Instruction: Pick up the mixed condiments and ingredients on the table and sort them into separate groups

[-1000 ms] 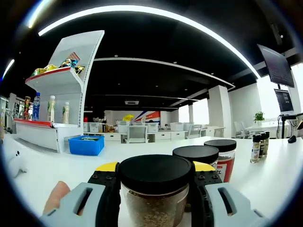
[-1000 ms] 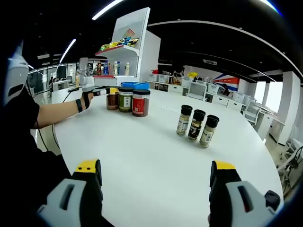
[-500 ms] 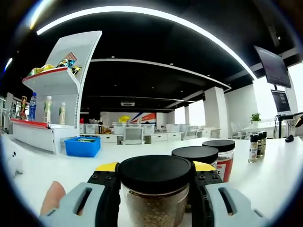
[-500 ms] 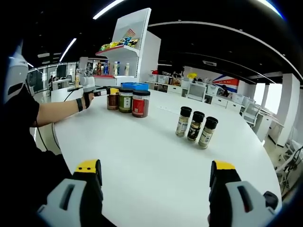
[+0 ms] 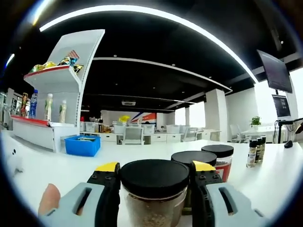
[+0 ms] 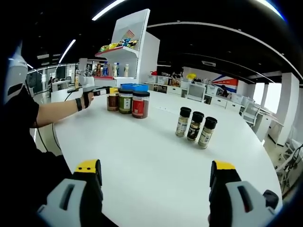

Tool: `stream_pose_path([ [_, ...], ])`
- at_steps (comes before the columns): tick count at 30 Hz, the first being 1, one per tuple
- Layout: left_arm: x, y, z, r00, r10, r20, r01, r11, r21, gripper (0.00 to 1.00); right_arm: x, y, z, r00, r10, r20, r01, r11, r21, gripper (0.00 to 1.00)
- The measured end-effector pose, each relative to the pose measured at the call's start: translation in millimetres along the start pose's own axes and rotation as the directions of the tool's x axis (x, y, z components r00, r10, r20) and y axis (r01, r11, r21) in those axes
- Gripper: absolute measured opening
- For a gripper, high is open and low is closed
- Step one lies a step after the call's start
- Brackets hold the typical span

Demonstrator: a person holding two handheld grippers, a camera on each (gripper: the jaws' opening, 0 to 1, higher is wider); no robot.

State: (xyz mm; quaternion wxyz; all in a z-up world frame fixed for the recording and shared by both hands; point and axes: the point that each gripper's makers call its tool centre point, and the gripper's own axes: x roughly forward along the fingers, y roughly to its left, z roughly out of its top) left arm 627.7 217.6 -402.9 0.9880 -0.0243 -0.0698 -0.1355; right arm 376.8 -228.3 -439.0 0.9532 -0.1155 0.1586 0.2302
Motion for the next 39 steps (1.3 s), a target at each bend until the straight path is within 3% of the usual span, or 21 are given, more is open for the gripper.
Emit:
stream_pose_path([
  [4,-6,-15.9,22.2,0.999,-0.043,-0.008,0.043,0.999,0.000,0.75,-3,-4,1.1,1.000,-0.010,0.010,0.010,1.000,0.011,0.92],
  [6,-11,-26.4,37.6,0.997,-0.075,0.013,0.075,0.997,0.010,0.75,-4,-7,1.2,1.000,-0.018,0.010,0.018,1.000,0.010,0.92],
  [9,-29,-51.7,76.7,0.992,-0.117,0.045,0.114,0.992,0.052,0.73,-5,-8,3.4,1.000,-0.022,0.019,0.022,1.000,0.013,0.92],
  [12,-46,-75.1,97.8,0.986,-0.168,0.015,0.167,0.984,0.062,0.80,-6,-9,6.5,0.999,-0.025,0.031,0.024,1.000,0.015,0.93],
  [14,-59,-93.3,106.5,0.976,-0.218,-0.027,0.219,0.975,0.047,0.89,-7,-9,9.0,0.999,-0.027,0.040,0.026,1.000,0.015,0.93],
  [16,-77,-114.8,116.0,0.959,-0.282,-0.030,0.283,0.959,0.005,0.95,-8,-9,10.6,0.999,-0.027,0.047,0.027,1.000,0.013,0.93],
  [19,-107,-140.2,113.2,0.933,-0.345,-0.106,0.344,0.939,-0.027,0.95,-11,-11,14.9,0.998,-0.033,0.061,0.032,0.999,0.013,0.93],
  [23,-147,-160.9,112.1,0.926,-0.345,-0.154,0.354,0.935,0.033,0.95,-14,-12,22.3,0.995,-0.035,0.088,0.034,0.999,0.020,0.93],
  [26,-174,-177.2,107.1,0.899,-0.392,-0.196,0.389,0.920,-0.057,0.95,-17,-9,27.7,0.994,-0.031,0.103,0.030,0.999,0.018,0.93],
  [27,-179,-179.4,106.2,0.895,-0.397,-0.203,0.390,0.918,-0.076,0.95,-19,-7,29.6,0.994,-0.029,0.109,0.028,1.000,0.015,0.93],
  [29,-192,-185.0,104.8,0.894,-0.395,-0.210,0.388,0.918,-0.079,0.95,-22,-4,33.1,0.992,-0.023,0.122,0.022,1.000,0.012,0.94],
  [33,-212,-180.1,92.9,0.923,-0.296,-0.245,0.311,0.950,0.025,0.95,-28,2,37.6,0.990,-0.017,0.143,0.016,1.000,0.012,0.94],
  [37,-231,-178.1,72.5,0.918,-0.250,-0.307,0.277,0.960,0.046,0.95,-32,7,36.7,0.989,-0.010,0.147,0.009,1.000,0.010,0.94],
  [39,-238,-176.0,68.7,0.927,-0.223,-0.300,0.244,0.969,0.033,0.95,-33,10,34.1,0.990,-0.009,0.142,0.007,1.000,0.008,0.94],
])
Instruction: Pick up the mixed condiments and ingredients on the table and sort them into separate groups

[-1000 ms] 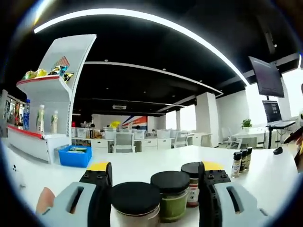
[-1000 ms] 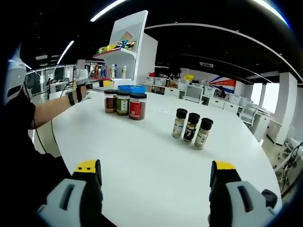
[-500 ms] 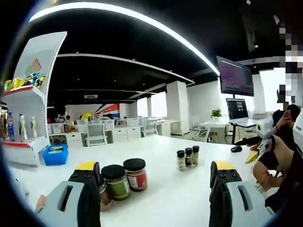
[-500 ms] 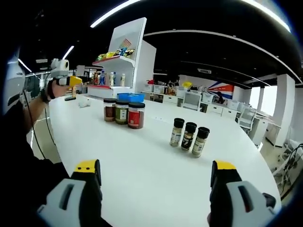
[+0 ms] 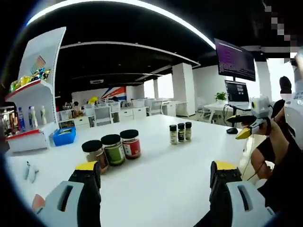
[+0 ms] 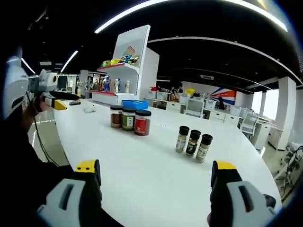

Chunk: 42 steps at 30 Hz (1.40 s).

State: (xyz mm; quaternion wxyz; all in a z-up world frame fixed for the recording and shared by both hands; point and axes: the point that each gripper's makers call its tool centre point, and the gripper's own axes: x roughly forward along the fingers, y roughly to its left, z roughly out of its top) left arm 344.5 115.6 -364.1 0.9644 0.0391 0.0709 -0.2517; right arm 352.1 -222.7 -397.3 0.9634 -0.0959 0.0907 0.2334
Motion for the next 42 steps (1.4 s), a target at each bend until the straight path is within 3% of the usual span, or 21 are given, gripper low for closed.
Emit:
stream_pose_path([
  [2,-4,8.1,-0.5,0.997,0.069,0.033,-0.070,0.997,0.019,0.95,-2,3,-2.2,1.000,0.001,-0.004,-0.001,1.000,0.000,0.94],
  [4,-5,15.2,-11.4,0.992,0.122,-0.011,-0.121,0.991,0.062,0.95,-4,6,-4.1,1.000,0.005,-0.006,-0.005,1.000,0.000,0.94],
  [8,-4,9.5,-45.8,0.981,0.100,-0.166,-0.089,0.994,0.070,0.95,-8,11,-8.1,1.000,0.007,-0.017,-0.007,1.000,-0.003,0.94],
  [12,-2,12.1,-58.1,0.970,0.133,-0.204,-0.109,0.986,0.126,0.95,-11,12,-10.7,1.000,0.001,-0.020,-0.001,1.000,0.000,0.94],
  [19,-5,5.6,-66.5,0.964,0.092,-0.250,-0.070,0.993,0.096,0.95,-14,12,-12.6,1.000,-0.006,-0.029,0.005,1.000,-0.002,0.94],
  [21,-7,9.9,-73.8,0.949,0.126,-0.288,-0.083,0.984,0.155,0.95,-14,11,-12.1,1.000,-0.008,-0.027,0.008,1.000,-0.003,0.94],
  [25,-8,7.2,-81.5,0.943,0.110,-0.315,-0.065,0.986,0.151,0.95,-9,11,-15.3,0.999,-0.007,-0.042,0.007,1.000,-0.004,0.94],
  [42,-9,4.6,-90.2,0.929,0.089,-0.360,-0.032,0.986,0.162,0.95,-15,9,-19.9,0.998,-0.015,-0.054,0.015,1.000,-0.002,0.94],
])
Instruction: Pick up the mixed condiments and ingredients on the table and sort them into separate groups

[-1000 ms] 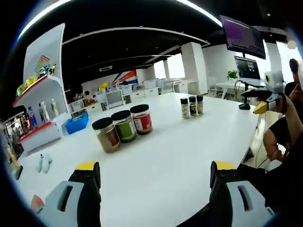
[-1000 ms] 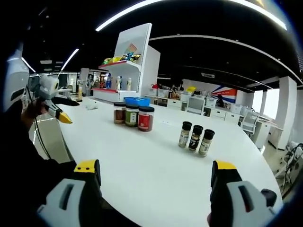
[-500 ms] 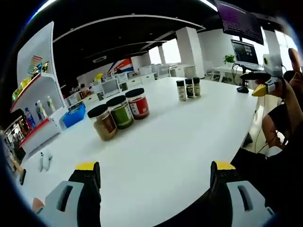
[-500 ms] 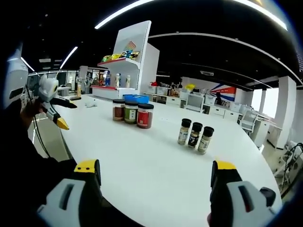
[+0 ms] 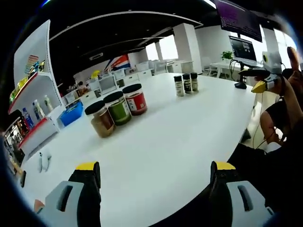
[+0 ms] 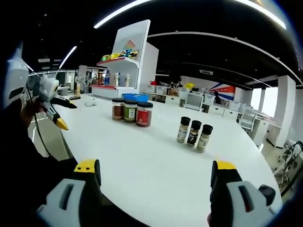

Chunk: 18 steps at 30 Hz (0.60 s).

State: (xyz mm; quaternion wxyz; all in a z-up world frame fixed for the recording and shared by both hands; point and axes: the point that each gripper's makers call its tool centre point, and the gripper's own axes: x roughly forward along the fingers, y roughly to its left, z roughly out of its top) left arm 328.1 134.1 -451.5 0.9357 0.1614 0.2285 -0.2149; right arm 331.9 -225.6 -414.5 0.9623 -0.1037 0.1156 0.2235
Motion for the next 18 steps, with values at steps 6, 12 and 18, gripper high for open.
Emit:
stream_pose_path([
  [6,-2.8,-2.0,1.5,1.000,-0.006,0.002,0.006,1.000,0.003,0.95,-1.8,-1.0,1.0,1.000,-0.002,0.006,0.002,1.000,0.001,0.94],
  [12,-4.3,-2.9,6.5,1.000,-0.015,0.021,0.015,1.000,-0.005,0.95,-2.5,-1.0,-0.5,1.000,-0.003,0.004,0.003,1.000,0.003,0.94],
  [18,-3.4,-6.4,5.7,1.000,-0.026,0.018,0.025,1.000,0.003,0.95,-3.5,-1.7,-0.7,1.000,-0.005,0.006,0.005,1.000,0.003,0.94],
])
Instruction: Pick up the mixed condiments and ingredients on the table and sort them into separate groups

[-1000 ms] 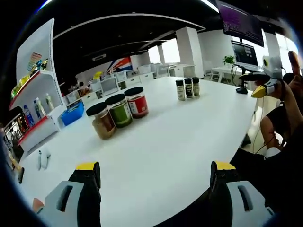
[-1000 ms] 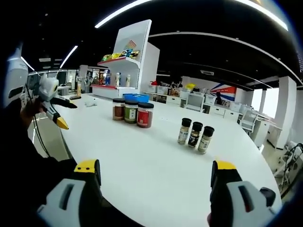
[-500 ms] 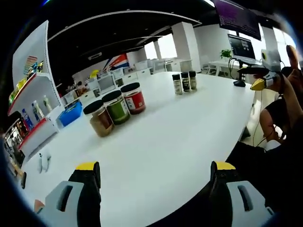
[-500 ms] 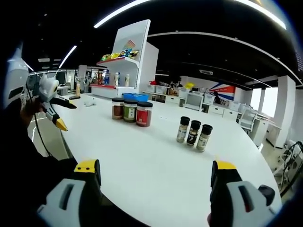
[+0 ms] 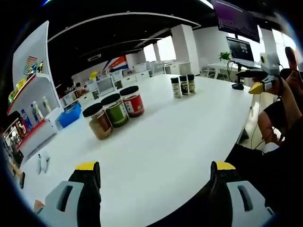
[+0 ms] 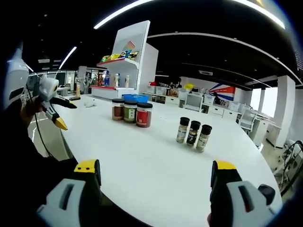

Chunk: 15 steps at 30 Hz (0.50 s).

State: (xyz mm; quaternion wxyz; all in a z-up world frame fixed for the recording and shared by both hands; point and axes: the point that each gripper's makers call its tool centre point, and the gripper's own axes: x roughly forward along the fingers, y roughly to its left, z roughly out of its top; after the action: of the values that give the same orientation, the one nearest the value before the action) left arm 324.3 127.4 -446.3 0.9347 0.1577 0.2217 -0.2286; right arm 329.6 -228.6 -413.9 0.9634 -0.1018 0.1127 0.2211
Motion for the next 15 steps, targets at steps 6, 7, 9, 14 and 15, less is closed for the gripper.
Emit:
stream_pose_path([
  [6,-0.6,-2.2,0.5,1.000,-0.009,-0.002,0.009,1.000,0.004,0.95,0.4,1.0,0.0,1.000,0.004,-0.001,-0.004,1.000,-0.004,0.93],
  [7,-1.0,-1.9,1.4,1.000,-0.008,0.001,0.008,1.000,0.006,0.95,0.4,1.0,0.0,1.000,0.004,-0.001,-0.004,1.000,-0.005,0.93],
  [9,-1.2,-3.1,1.1,1.000,-0.012,-0.001,0.012,1.000,0.017,0.95,0.5,0.4,-0.2,1.000,0.003,-0.002,-0.003,1.000,-0.005,0.93],
  [14,-0.9,-4.6,-1.7,1.000,-0.016,-0.012,0.017,1.000,0.020,0.95,0.4,-0.7,-0.9,1.000,0.001,-0.004,-0.001,1.000,-0.005,0.93],
  [15,-1.1,-4.7,-1.6,1.000,-0.017,-0.011,0.017,1.000,0.020,0.95,0.4,-0.2,-1.0,1.000,0.003,-0.004,-0.003,1.000,-0.006,0.93],
])
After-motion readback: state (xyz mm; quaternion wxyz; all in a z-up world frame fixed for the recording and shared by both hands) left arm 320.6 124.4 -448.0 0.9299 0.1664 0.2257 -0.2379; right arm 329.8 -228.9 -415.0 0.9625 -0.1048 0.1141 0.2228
